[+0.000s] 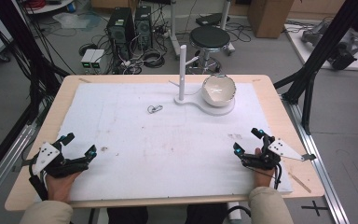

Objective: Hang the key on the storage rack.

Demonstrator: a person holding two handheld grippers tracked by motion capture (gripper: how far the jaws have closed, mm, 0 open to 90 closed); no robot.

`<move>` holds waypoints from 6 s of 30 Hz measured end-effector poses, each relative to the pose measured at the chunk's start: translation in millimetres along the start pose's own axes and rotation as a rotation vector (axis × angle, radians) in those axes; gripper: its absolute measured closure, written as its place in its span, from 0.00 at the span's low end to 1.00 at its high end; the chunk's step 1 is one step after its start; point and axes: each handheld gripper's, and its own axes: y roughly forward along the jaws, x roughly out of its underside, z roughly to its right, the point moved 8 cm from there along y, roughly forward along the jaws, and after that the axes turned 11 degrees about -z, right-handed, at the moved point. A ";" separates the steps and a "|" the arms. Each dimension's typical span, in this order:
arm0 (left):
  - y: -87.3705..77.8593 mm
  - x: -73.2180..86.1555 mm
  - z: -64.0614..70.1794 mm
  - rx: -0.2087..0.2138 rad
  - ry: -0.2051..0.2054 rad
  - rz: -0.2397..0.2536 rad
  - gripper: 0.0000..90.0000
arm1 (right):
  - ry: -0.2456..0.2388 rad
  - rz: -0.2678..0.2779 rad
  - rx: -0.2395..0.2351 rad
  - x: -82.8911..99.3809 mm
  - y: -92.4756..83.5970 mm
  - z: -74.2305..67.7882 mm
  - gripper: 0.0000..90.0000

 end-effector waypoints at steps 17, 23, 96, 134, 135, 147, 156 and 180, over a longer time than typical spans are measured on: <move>1.1 -0.7 -0.7 0.029 -0.012 -0.009 0.03 | -0.007 0.000 -0.001 -0.1 0.5 -0.2 0.01; 10.0 -21.5 -0.4 0.088 0.022 -0.049 0.03 | -0.005 0.001 -0.001 -0.2 0.6 -0.3 0.01; 275.9 -40.7 53.6 0.548 0.268 -0.959 0.08 | -0.006 -0.008 -0.003 0.5 0.9 -1.1 0.01; 270.2 -44.2 58.8 0.566 0.275 -0.987 0.76 | -0.001 -0.009 -0.006 0.3 1.1 -0.9 0.01; 270.0 -43.8 59.0 0.567 0.273 -0.991 0.76 | -0.001 -0.009 -0.006 0.3 1.1 -0.9 0.01; 273.1 -38.5 56.9 0.524 0.253 -1.017 0.82 | 0.003 -0.009 -0.004 0.2 1.2 -0.7 0.01; 274.4 -40.5 54.8 0.491 0.231 -1.010 0.91 | 0.004 -0.013 -0.003 0.4 1.3 -0.5 0.01; 267.5 -48.0 68.7 0.500 0.321 -0.951 0.99 | 0.001 -0.013 -0.004 0.3 1.5 -0.4 0.01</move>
